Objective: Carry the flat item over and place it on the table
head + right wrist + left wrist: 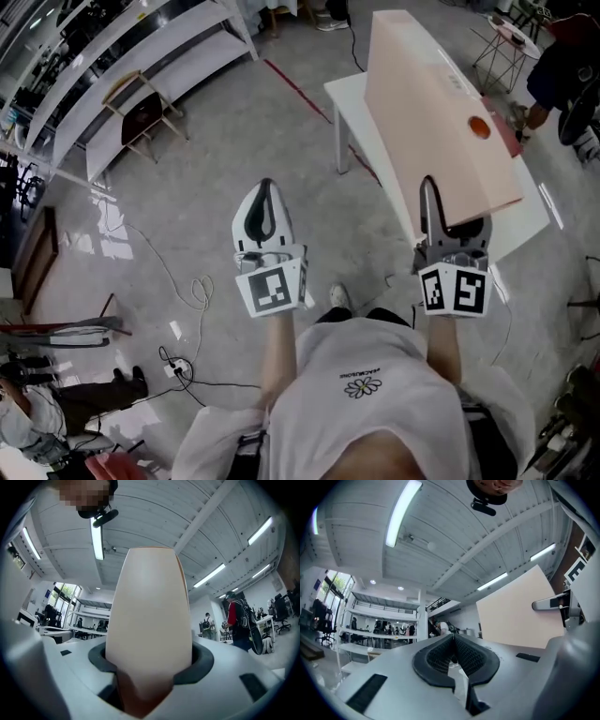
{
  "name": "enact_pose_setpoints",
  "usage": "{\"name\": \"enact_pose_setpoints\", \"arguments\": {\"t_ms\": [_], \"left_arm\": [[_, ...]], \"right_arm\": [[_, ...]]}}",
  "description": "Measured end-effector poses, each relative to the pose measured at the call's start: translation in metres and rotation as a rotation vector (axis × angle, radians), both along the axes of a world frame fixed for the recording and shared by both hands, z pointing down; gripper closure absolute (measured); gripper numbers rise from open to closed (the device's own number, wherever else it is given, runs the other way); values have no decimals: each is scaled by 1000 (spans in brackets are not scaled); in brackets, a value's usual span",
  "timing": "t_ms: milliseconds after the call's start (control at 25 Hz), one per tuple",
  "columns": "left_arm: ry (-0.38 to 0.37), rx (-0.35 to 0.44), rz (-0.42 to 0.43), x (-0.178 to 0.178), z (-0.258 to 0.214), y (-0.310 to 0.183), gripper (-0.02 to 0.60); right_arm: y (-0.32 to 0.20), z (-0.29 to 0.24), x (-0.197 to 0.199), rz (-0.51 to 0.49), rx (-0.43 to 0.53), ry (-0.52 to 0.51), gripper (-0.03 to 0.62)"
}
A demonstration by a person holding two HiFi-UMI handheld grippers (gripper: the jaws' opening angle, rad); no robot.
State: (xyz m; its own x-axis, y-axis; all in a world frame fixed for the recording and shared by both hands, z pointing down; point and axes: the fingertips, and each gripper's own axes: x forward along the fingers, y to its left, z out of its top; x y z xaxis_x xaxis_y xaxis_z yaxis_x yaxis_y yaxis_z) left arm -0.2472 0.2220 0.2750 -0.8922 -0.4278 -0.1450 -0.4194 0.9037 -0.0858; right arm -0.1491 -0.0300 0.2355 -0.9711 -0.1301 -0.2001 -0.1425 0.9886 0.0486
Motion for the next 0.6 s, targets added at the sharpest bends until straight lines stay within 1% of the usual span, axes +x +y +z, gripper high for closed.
{"name": "enact_pose_setpoints", "arguments": {"t_ms": [80, 120, 240, 360, 440, 600], "left_arm": [[53, 7, -20, -17, 10, 1, 566], [65, 9, -26, -23, 12, 0, 566], [56, 23, -29, -44, 8, -8, 565], [63, 27, -34, -65, 6, -13, 565], [64, 21, -29, -67, 8, -21, 565], [51, 11, 6, -64, 13, -49, 566]], "right_arm": [[-3, -4, -10, -1, 15, 5, 304], [-6, -6, -16, -2, 19, 11, 304], [-15, -9, -42, -6, 33, 41, 304], [-17, -8, -72, -16, 44, 71, 304], [-21, -1, -76, -25, 37, 75, 304], [-34, 8, -67, -14, 25, 48, 304]]}}
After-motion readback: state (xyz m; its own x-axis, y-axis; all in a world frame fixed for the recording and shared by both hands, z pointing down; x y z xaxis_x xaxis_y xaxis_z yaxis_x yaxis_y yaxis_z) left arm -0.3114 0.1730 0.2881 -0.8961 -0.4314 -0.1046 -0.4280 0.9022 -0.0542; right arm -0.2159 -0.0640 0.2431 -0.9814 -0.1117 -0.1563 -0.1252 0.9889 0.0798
